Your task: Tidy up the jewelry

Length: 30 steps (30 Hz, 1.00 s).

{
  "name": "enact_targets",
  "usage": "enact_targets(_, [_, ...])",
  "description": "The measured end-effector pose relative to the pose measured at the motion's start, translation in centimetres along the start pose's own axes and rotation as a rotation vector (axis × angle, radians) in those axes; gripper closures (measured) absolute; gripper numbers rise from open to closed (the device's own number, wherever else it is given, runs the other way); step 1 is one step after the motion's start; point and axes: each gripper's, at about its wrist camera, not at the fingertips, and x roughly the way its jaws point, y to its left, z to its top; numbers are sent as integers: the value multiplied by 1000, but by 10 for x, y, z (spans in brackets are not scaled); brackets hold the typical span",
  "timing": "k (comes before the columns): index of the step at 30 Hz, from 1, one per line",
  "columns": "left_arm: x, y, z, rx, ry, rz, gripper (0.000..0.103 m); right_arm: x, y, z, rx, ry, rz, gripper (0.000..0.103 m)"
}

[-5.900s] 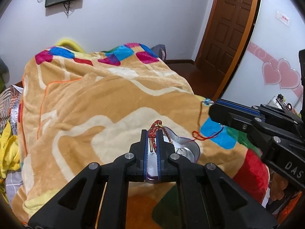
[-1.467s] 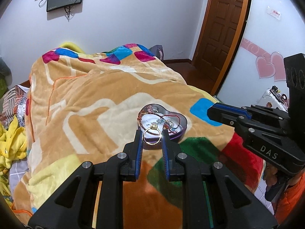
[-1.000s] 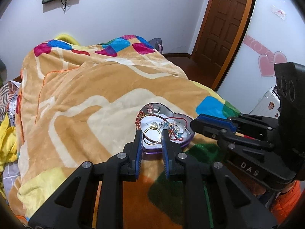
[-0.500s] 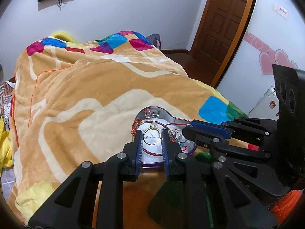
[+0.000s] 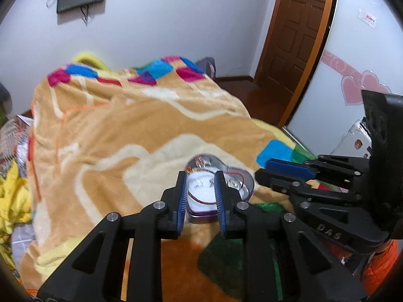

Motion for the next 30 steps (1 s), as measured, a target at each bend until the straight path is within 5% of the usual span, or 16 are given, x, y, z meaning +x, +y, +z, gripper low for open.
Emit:
enact_targets(6, [-68, -16, 13, 31, -156, 61, 75, -58, 11, 10, -8, -131, -12, 87])
enact_targets(14, [-177, -46, 9, 57, -424, 123, 56, -173, 35, 10, -6, -433, -20, 87])
enact_targets(20, [-238, -65, -10, 45, -566, 141, 26, -244, 64, -10, -43, -632, -87, 85])
enact_targets(23, [-255, -71, -20, 31, -615, 166, 6, -261, 75, -20, -48, -689, -117, 64])
enact_targets(25, [-262, -74, -25, 30, -630, 180, 5, -268, 78, -27, -37, -722, -139, 43])
enact_targets(30, [-271, -79, -38, 23, -639, 201, 2, -265, 78, -31, -12, -732, -167, 19])
